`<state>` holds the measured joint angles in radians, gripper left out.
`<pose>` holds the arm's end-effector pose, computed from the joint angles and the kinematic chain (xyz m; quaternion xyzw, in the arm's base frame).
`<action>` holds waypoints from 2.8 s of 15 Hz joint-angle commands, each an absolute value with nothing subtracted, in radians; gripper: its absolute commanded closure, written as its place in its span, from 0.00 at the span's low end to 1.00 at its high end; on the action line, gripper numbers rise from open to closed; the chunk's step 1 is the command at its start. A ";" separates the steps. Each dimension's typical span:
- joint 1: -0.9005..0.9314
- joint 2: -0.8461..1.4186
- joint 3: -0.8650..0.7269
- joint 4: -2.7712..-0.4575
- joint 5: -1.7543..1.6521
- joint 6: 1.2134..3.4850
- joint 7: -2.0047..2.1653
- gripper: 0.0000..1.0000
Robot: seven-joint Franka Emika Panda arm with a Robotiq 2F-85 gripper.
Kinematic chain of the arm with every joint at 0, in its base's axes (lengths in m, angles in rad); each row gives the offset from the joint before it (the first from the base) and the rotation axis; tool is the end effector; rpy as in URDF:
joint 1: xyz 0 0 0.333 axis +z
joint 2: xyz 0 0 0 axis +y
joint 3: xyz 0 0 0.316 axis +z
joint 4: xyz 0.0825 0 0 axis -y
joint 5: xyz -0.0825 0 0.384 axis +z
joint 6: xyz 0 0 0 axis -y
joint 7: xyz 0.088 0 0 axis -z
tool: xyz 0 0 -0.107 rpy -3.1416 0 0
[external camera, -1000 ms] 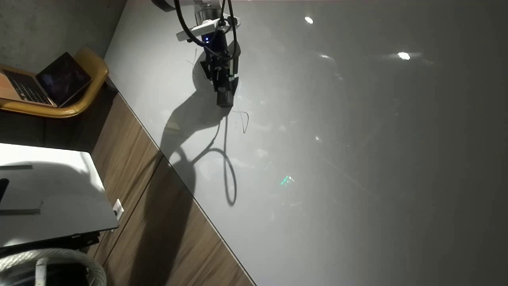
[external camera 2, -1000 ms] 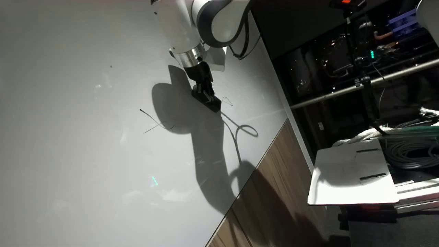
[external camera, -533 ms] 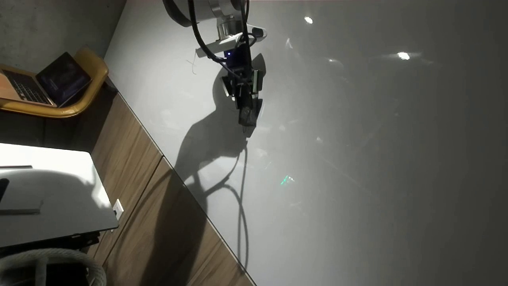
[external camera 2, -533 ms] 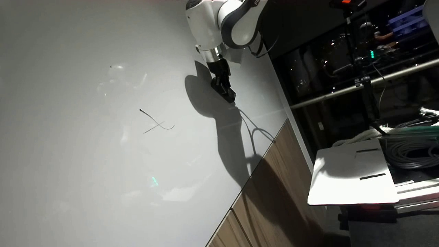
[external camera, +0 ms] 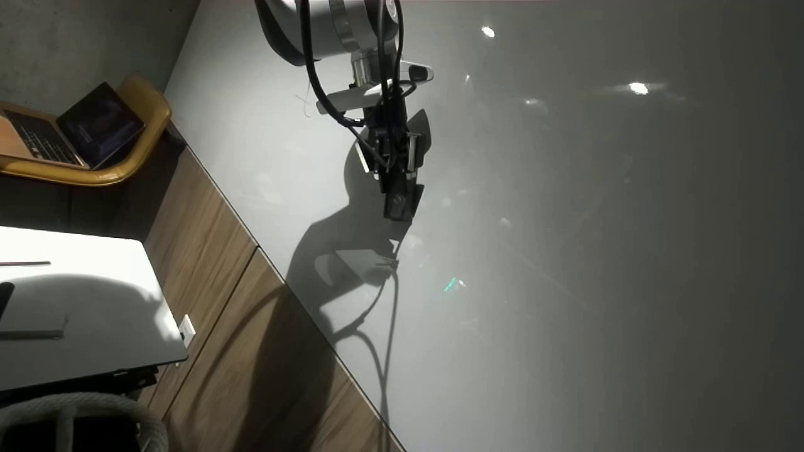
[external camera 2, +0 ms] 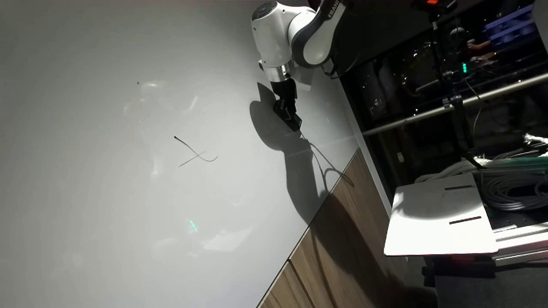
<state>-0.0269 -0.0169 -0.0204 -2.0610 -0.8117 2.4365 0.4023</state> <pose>0.5784 -0.0291 0.4842 0.9331 0.0379 0.2310 0.2729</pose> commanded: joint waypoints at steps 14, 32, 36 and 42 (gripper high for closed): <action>0.101 0.027 0.116 -1.956 -0.781 2.363 0.495 0.72; 0.404 0.277 0.246 -1.676 -0.820 2.244 0.524 0.72; 0.427 0.305 0.235 -1.652 -0.816 2.242 0.511 0.72; 0.425 0.320 0.227 -1.604 -0.795 2.169 0.456 0.72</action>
